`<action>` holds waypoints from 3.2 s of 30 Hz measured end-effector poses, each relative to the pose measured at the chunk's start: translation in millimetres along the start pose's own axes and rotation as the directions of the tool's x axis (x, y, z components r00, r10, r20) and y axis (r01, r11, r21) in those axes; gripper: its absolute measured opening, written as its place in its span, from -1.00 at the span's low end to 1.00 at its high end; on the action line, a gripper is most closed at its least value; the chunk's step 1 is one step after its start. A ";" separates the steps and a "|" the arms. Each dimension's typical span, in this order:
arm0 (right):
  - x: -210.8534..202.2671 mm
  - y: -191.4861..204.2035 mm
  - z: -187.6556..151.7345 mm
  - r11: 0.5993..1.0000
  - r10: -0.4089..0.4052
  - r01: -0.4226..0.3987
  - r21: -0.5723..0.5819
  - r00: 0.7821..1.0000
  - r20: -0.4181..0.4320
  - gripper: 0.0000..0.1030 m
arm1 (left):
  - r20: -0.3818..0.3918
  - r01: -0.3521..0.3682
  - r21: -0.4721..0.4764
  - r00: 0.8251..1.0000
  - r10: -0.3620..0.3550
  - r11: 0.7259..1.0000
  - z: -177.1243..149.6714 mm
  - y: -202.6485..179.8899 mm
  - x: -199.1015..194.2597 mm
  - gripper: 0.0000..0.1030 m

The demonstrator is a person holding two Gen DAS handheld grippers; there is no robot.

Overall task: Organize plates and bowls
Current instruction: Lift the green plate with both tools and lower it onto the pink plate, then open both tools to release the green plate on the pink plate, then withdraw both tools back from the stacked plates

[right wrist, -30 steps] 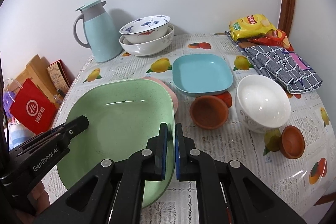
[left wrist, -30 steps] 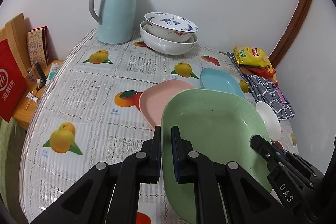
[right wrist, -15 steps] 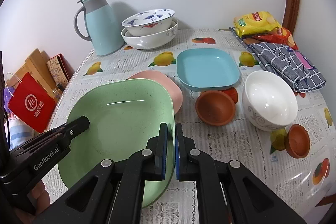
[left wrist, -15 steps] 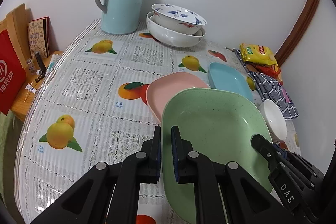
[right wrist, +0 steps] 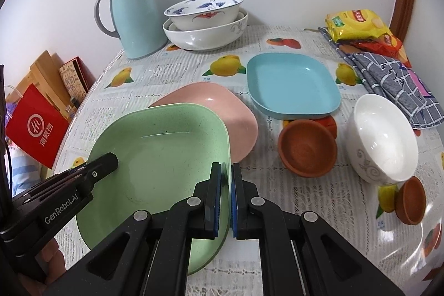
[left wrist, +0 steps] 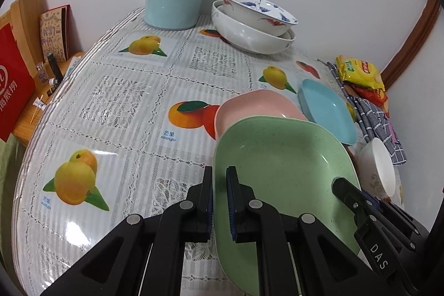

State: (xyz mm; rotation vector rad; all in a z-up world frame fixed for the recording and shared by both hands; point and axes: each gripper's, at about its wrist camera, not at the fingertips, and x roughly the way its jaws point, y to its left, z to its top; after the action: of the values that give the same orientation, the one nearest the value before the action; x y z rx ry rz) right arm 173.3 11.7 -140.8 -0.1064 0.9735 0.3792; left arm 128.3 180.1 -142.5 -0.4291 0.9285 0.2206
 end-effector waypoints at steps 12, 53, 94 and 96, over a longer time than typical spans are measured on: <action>26.4 1.2 19.6 1.000 0.012 -0.013 -0.022 1.000 -0.026 -0.88 | -0.014 -0.018 -0.018 1.000 0.018 1.000 13.6 2.6 19.5 -0.82; 73.2 -15.0 64.1 0.996 0.061 -0.065 -0.061 0.996 -0.062 -0.85 | -0.017 -0.074 -0.025 0.997 0.074 0.997 36.3 -9.6 50.5 -0.82; 26.9 -31.6 29.2 0.996 0.087 -0.088 -0.028 0.996 -0.035 -0.07 | -0.053 0.006 0.001 0.999 -0.006 1.000 10.3 -23.1 32.2 -0.11; 29.1 -30.8 28.6 0.996 0.091 -0.091 -0.017 0.995 -0.039 -0.11 | -0.053 0.009 0.007 0.999 -0.009 1.000 8.9 -24.2 31.6 -0.11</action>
State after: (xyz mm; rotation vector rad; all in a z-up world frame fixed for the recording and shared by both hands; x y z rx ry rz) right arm 221.4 -1.9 -151.1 -0.0871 1.0153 0.4717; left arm 162.0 162.5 -157.1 -0.4340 0.9794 0.1980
